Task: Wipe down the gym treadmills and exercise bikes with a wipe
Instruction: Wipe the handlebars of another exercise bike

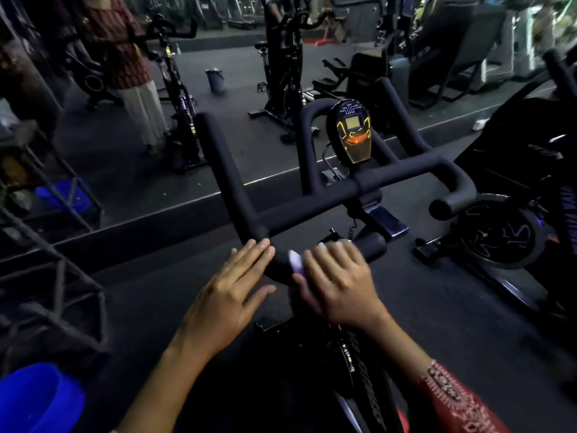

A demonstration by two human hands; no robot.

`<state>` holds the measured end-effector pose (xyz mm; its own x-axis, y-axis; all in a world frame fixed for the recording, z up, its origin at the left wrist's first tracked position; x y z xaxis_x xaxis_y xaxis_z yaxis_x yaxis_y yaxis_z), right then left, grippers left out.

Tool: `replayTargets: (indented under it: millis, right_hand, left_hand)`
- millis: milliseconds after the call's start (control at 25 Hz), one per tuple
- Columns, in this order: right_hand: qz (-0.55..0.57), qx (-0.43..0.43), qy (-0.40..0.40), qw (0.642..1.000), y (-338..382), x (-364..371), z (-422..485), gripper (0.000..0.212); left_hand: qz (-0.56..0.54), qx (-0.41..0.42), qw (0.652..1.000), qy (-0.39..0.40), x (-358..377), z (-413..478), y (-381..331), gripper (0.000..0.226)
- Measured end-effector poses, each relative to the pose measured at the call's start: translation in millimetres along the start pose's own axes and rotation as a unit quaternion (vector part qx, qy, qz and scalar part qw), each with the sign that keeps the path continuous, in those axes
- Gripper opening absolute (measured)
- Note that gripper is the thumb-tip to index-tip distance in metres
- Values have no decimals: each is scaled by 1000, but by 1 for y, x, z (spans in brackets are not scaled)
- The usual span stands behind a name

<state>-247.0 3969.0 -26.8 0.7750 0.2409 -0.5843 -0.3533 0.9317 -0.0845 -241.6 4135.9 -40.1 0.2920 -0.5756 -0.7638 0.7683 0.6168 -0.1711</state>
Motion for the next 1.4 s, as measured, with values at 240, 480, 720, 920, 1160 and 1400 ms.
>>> replayTargets:
  millis: [240,480,720,920,1160,1400]
  right_hand:
    - [20,212,-28,977,-23,-3,-2,36]
    - [22,1,14,1000,-21,-4,-15,35]
    - [180,194,55,963,-69,-13,39,53]
    - [207,-92,250,941,-6,51,103,45]
    - [208,-211,283,912,-39,76,83,52]
    - [226,-163,305,911,-104,59,73,52]
  left_hand:
    - [-33,-16,998,-55,10,16,-6,54]
    - [-53,-20,996,-75,8,14,-6,49]
    - [-39,-47,992,-113,-7,24,-6,43]
    - [-3,-128,984,-127,-17,37,21,45]
    - [-26,-130,989,-68,5,50,18,49]
    - [-6,-153,988,18,30,85,9,60]
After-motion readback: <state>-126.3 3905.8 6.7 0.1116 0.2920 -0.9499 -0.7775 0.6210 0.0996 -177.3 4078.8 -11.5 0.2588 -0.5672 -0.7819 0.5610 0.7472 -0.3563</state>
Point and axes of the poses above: each hand's wrist, its own z-axis towards the middle knuckle, its own x-axis out of the palm, y = z × x, the point moved 5 cm from there along z, towards the middle knuckle, and after that the axes turned 7 degrees about x, right-handed, at the moved point
